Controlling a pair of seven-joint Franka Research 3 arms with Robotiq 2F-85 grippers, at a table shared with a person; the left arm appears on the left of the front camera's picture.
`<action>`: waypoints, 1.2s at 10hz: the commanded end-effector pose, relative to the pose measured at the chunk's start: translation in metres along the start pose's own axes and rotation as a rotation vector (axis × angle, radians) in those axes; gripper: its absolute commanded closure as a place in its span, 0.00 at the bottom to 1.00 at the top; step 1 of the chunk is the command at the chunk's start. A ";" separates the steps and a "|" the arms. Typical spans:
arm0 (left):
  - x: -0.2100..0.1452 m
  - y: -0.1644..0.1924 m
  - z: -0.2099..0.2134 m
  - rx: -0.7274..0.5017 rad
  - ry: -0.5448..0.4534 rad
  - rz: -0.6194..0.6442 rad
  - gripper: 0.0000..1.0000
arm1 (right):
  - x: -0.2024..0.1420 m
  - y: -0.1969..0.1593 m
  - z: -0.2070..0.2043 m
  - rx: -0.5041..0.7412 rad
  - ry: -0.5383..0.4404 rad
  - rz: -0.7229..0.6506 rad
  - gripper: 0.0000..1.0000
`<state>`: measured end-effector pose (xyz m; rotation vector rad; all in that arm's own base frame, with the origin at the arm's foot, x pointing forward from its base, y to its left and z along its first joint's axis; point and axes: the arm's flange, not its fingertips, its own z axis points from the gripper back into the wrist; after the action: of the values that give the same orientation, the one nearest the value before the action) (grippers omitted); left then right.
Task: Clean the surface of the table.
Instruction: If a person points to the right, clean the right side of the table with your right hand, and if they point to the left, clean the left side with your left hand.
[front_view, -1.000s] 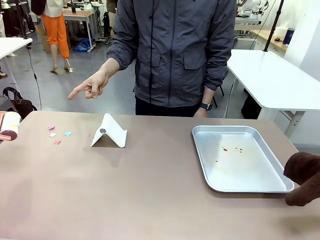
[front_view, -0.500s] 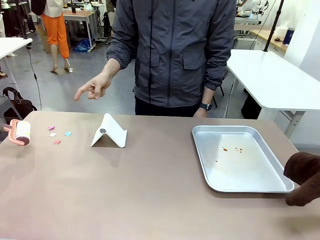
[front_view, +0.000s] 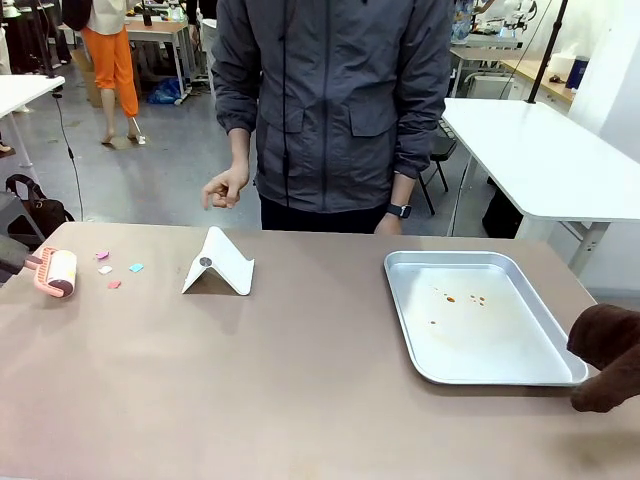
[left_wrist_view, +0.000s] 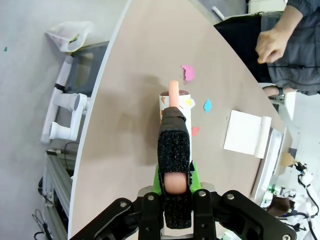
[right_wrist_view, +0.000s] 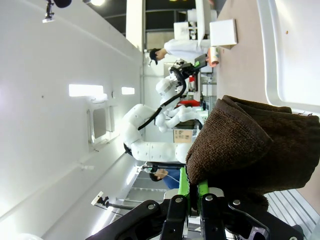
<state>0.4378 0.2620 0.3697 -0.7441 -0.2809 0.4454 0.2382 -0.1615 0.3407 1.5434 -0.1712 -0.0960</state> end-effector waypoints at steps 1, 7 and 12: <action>-0.001 -0.004 -0.005 0.020 0.033 0.001 0.78 | -0.001 0.007 0.001 -0.006 -0.001 -0.009 1.00; -0.021 -0.018 -0.061 0.113 0.065 -0.067 0.78 | -0.001 0.007 0.001 -0.006 -0.001 -0.009 1.00; -0.031 -0.059 -0.116 0.149 0.175 -0.102 0.78 | -0.001 0.007 0.001 -0.006 -0.001 -0.009 1.00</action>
<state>0.4787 0.1535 0.3600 -0.6834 -0.2268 0.3062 0.2382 -0.1617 0.3407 1.5433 -0.1715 -0.0962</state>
